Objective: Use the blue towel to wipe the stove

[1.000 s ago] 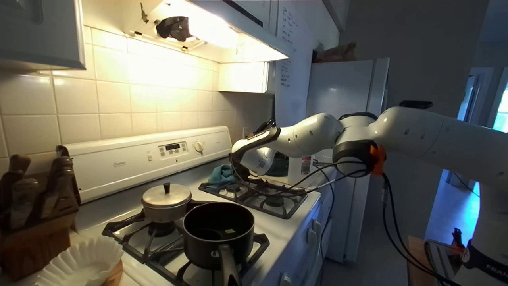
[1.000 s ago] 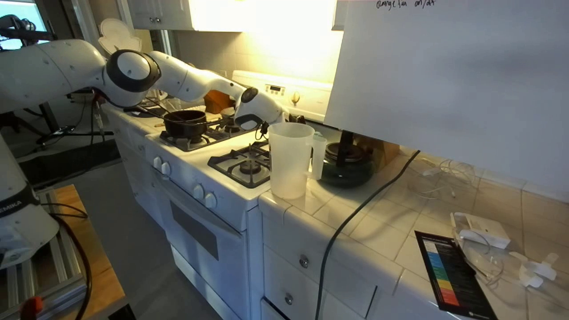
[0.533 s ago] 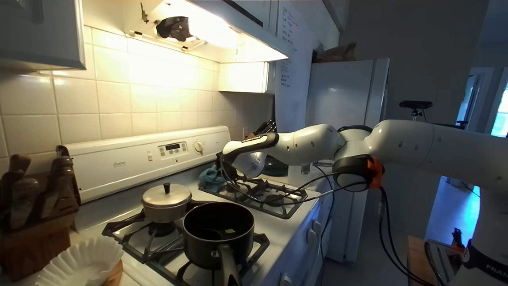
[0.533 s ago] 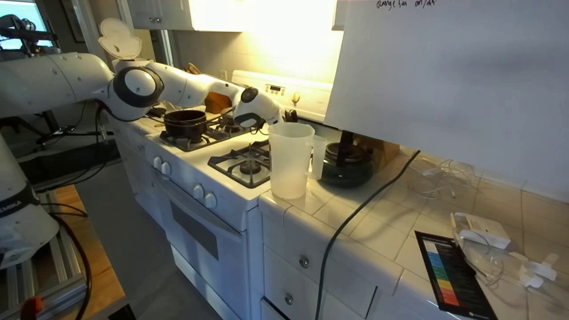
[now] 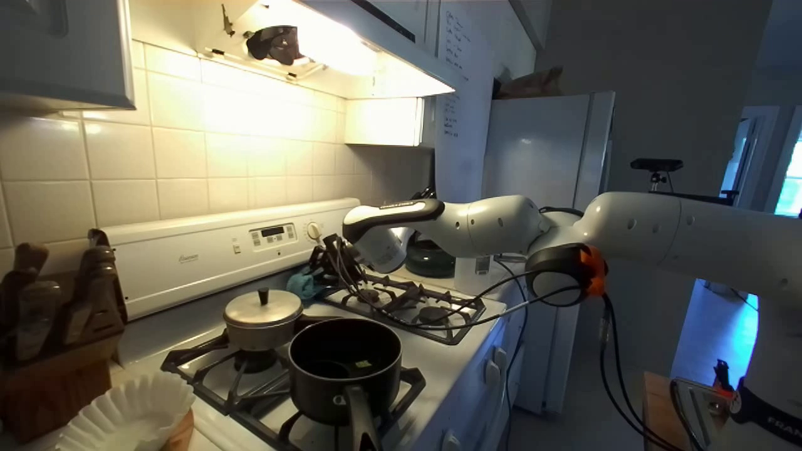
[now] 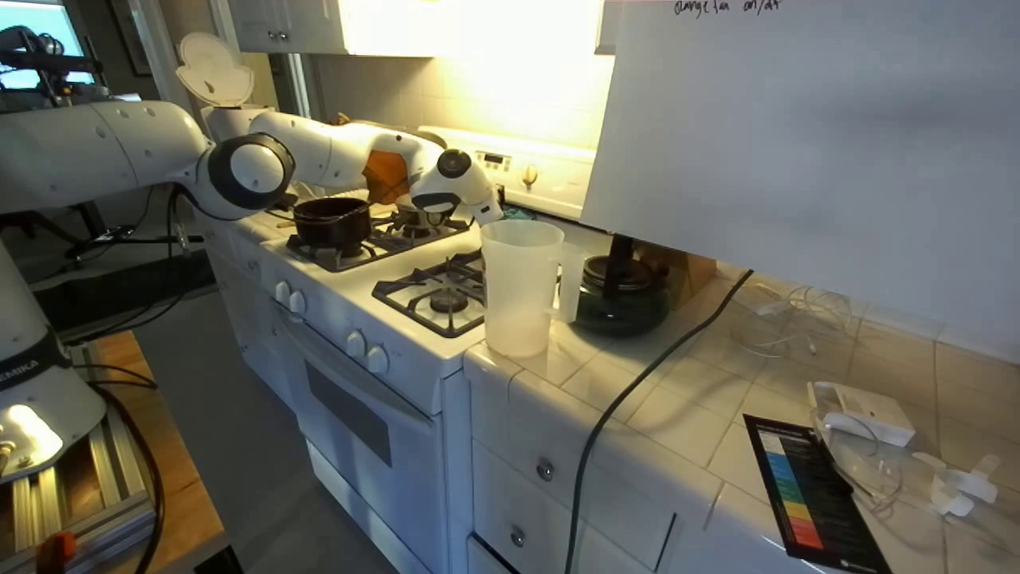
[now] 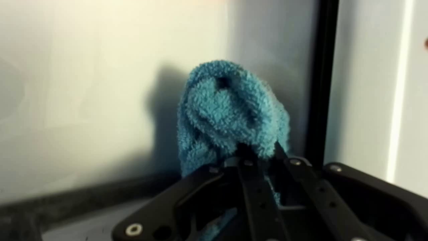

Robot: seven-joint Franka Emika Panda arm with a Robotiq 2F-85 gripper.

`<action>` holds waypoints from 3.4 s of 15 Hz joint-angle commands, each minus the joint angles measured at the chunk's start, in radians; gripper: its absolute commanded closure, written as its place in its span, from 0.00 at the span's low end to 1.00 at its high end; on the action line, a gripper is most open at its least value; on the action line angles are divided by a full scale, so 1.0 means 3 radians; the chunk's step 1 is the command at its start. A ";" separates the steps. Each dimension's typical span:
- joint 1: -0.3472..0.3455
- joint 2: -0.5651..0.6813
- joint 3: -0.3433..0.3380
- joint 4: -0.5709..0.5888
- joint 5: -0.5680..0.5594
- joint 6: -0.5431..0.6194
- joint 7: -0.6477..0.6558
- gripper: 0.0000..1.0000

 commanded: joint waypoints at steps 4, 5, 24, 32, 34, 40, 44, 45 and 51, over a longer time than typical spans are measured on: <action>-0.0198 0.0120 0.1189 0.0178 -0.0886 -0.0454 -0.0516 0.97; -0.0188 0.0182 0.1227 0.0207 -0.1021 -0.0278 -0.0571 0.97; -0.0447 -0.0037 0.0470 -0.0709 -0.1249 0.2686 -0.1256 0.97; -0.0170 -0.0283 0.0169 -0.0896 -0.0816 0.1990 -0.0794 0.97; -0.0100 -0.0337 0.0145 -0.0867 -0.0806 0.1693 -0.0533 0.97; 0.0010 -0.0553 0.0105 -0.0782 -0.0962 0.0604 0.0160 0.97; -0.0257 -0.0810 0.0524 -0.0735 -0.1830 -0.0322 0.0191 0.97; -0.0317 -0.0860 0.0609 -0.0720 -0.1998 -0.0537 0.0149 0.97; -0.0575 -0.1008 0.0970 -0.0582 -0.2958 -0.1592 -0.0138 0.97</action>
